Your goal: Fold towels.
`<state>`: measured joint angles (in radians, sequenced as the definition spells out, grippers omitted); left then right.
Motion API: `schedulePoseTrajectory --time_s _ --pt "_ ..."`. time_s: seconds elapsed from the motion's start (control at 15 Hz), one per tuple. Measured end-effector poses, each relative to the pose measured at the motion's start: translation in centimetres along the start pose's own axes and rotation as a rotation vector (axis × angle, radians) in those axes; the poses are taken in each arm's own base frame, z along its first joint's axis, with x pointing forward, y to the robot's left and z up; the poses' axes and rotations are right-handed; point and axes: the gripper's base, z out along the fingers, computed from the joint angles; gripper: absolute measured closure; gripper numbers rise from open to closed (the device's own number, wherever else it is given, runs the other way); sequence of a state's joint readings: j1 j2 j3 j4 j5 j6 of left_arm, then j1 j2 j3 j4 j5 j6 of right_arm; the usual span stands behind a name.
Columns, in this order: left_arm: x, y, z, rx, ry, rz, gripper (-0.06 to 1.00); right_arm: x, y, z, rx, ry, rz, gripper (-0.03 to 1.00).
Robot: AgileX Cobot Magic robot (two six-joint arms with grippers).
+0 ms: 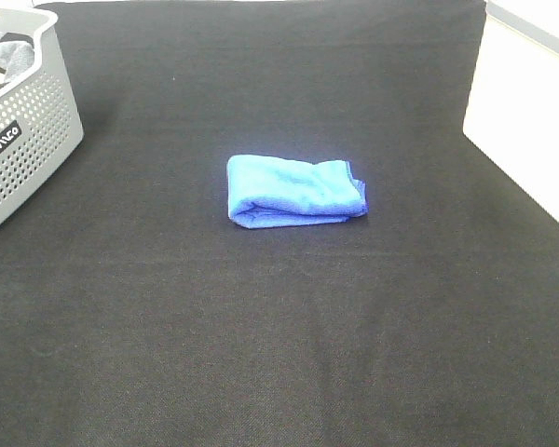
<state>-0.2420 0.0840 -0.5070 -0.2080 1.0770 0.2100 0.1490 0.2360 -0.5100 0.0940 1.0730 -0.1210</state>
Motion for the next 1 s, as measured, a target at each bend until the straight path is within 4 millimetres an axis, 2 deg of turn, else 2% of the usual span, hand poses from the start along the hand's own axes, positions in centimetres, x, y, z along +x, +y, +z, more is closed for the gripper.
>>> schedulePoseTrajectory --time_s 0.8,1.0 --pt "0.07 0.53 0.12 -0.059 -0.001 -0.054 0.20 0.00 -0.01 0.00 0.001 0.000 0.000 0.17" --pt "0.04 0.63 0.17 -0.151 -0.005 -0.109 0.20 0.01 -0.12 -0.03 0.031 -0.004 0.025 0.17"
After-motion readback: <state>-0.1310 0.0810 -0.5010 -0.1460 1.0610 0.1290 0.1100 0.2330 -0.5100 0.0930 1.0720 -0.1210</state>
